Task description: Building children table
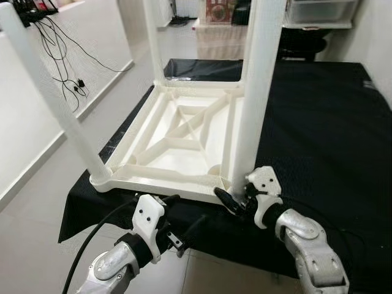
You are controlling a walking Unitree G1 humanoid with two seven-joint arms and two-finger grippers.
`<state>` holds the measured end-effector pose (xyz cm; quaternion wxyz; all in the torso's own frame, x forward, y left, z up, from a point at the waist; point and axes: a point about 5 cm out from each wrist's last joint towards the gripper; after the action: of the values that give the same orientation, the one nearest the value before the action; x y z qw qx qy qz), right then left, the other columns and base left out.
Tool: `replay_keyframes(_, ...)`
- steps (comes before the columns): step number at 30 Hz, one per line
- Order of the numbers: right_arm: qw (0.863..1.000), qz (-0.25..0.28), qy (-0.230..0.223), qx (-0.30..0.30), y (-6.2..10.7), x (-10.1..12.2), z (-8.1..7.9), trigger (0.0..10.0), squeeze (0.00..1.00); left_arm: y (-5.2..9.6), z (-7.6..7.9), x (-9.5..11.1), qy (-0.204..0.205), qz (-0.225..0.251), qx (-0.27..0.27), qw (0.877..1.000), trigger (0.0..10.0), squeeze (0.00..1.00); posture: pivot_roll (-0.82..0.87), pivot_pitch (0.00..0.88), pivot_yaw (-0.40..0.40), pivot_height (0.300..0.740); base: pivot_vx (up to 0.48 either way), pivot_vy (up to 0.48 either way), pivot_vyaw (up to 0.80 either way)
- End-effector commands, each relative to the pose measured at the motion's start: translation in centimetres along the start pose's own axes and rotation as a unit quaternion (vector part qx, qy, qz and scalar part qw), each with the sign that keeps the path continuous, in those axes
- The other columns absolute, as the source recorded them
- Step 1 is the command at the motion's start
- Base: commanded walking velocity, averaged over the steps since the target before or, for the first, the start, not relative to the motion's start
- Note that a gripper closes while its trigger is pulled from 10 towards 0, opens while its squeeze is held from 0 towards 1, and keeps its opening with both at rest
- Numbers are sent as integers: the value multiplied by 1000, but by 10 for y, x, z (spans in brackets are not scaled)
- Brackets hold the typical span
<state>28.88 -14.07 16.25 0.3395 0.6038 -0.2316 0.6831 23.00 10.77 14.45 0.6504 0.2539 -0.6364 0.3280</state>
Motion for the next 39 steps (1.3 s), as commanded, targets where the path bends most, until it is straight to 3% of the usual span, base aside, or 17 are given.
replay_keyframes(1,994,22,32,98,3,16,11,10000,0,0,-2,-3,5,-4,5,1000,10000,0,33,135,62,740,0,0,0)
replay_keyframes(14,973,31,50,222,12,40,45,10000,0,-2,-1,-2,6,0,5,1000,10000,0,42,134,55,740,0,0,0)
replay_keyframes(15,972,36,49,226,9,44,48,8353,0,-2,-1,-2,5,0,5,1000,10000,0,45,134,55,740,0,0,0)
replay_keyframes(18,971,41,48,232,7,46,51,8353,0,-2,-1,-2,5,0,5,1000,10000,0,45,134,55,740,0,0,0)
replay_keyframes(19,970,48,45,235,5,50,53,0,0,-2,0,-2,4,-1,5,1000,10000,0,48,134,53,740,0,0,0)
replay_keyframes(31,967,55,37,244,7,48,62,0,0,-4,1,-2,6,1,5,1000,10000,0,32,142,45,740,0,0,0)
replay_keyframes(37,980,68,29,185,10,44,65,0,0,-3,0,-2,6,2,6,1000,10000,0,20,146,45,740,0,0,0)
replay_keyframes(39,991,48,24,120,10,32,55,0,0,-3,0,-2,7,2,7,1000,10000,0,10,147,36,740,0,0,0)
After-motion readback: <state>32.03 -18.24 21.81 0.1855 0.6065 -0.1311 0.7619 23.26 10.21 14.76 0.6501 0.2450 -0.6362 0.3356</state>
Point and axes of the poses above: a point about 5 cm out from each wrist's last joint towards the gripper, its own y axis pointing back from the gripper into the wrist, its own x axis along the axis of the wrist's last joint, z = x × y, and after that the axes turned 3 degrees about y, right-handed
